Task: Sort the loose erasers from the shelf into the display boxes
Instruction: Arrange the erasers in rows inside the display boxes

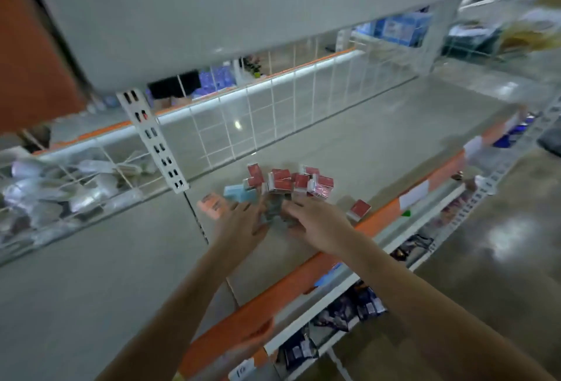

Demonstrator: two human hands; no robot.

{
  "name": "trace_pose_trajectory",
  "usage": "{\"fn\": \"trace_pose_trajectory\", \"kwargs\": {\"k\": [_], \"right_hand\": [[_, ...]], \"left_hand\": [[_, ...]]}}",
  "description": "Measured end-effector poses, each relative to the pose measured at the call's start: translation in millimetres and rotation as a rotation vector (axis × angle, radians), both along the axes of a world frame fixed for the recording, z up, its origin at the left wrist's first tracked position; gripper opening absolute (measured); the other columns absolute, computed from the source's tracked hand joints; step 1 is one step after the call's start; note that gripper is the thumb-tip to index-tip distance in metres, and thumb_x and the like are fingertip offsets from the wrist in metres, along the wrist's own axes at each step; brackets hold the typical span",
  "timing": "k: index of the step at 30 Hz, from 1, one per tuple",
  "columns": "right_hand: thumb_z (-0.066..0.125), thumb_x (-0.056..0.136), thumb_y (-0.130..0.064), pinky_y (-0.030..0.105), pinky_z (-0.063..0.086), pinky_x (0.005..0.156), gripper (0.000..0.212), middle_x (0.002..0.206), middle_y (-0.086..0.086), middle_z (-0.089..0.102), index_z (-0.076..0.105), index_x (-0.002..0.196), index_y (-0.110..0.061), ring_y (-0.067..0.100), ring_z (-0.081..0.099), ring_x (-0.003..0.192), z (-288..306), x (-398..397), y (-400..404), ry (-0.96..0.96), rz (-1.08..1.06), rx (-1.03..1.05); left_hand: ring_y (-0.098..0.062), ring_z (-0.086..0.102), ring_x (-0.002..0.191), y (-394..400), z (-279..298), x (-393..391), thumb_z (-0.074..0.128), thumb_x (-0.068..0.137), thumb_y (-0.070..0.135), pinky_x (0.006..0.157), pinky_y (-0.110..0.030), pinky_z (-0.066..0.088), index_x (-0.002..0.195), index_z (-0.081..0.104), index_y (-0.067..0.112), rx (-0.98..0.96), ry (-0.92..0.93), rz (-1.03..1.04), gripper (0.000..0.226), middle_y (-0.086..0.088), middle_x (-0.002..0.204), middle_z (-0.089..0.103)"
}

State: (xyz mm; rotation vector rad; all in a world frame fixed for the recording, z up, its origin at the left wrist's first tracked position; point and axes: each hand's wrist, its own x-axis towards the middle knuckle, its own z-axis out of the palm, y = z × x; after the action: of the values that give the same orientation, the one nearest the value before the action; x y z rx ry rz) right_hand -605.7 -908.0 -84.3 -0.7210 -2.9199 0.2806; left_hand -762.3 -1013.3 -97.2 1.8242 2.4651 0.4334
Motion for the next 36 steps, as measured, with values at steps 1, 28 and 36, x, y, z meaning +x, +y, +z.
{"fn": "trace_pose_trajectory", "kwargs": {"k": [1, 28, 36], "right_hand": [[0.053, 0.091, -0.013, 0.033, 0.048, 0.076, 0.044, 0.125, -0.001, 0.048, 0.044, 0.132, -0.026, 0.022, 0.055, 0.105, 1.9, -0.4, 1.2, 0.023, 0.027, -0.002], [0.067, 0.076, 0.011, 0.017, 0.050, 0.060, 0.035, 0.079, -0.001, 0.059, 0.052, 0.087, -0.019, 0.005, 0.058, 0.061, 33.8, -106.5, -226.5, 0.363, 0.421, -1.142], [0.066, 0.078, 0.009, 0.016, 0.050, 0.060, 0.035, 0.082, 0.003, 0.060, 0.052, 0.090, -0.020, 0.002, 0.058, 0.058, 44.6, -168.2, -416.1, 0.316, 0.545, -1.160]], "left_hand": [[-0.023, 0.054, 0.103, -1.2, 0.0, 0.9, 0.055, 0.089, 0.033, 0.088, -0.034, 0.042, 0.120, 0.058, 0.018, 0.001, -0.026, 0.013, 0.034, -0.005, 0.111, 0.062], [0.001, 0.053, 0.052, -314.8, 41.8, -25.5, 0.047, 0.095, 0.007, 0.057, -0.019, 0.046, 0.080, 0.060, 0.020, 0.501, -0.745, 0.679, 0.023, 0.001, 0.065, 0.060], [0.002, 0.052, 0.046, -522.6, 50.0, -65.5, 0.048, 0.095, 0.007, 0.055, -0.024, 0.045, 0.071, 0.057, 0.024, 0.537, -0.657, 0.824, 0.031, 0.009, 0.050, 0.059]]}}
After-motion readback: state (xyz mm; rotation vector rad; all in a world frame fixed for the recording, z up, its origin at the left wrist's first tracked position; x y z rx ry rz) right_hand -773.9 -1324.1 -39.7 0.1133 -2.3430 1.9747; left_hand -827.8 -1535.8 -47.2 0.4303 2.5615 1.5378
